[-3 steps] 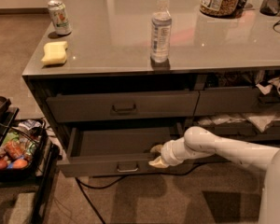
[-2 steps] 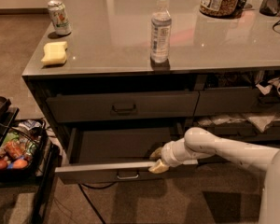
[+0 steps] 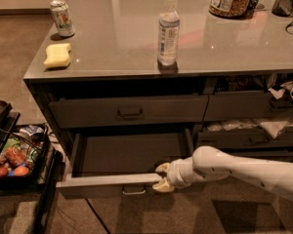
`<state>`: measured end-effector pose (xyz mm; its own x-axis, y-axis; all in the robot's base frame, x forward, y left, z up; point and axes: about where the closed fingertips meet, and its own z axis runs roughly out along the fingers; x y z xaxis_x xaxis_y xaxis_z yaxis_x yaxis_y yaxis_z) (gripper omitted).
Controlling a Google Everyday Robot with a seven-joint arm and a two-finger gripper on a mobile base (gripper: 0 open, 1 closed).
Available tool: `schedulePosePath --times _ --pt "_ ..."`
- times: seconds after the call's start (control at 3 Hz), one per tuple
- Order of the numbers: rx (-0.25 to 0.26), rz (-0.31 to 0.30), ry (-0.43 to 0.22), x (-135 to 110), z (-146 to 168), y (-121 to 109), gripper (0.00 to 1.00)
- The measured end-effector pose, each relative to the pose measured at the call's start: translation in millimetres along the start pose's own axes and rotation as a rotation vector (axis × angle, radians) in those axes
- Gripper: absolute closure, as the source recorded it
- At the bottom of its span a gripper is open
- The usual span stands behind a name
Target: Open middle drawer
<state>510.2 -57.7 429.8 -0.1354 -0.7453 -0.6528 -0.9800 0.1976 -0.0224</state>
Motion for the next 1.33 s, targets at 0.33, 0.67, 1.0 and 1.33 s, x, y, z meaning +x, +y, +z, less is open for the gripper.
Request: schedulePosePath --times 0.33,0.67,1.0,1.33 --pt "-0.011 0.039 0.001 -7 -5 29 0.54" --pt "-0.026 0.076 -0.007 -11 -7 49 0.54" --pt "-0.076 0.114 -0.003 -11 -8 64 0.57" --pt "-0.147 0.162 0.001 -11 -9 83 0.58"
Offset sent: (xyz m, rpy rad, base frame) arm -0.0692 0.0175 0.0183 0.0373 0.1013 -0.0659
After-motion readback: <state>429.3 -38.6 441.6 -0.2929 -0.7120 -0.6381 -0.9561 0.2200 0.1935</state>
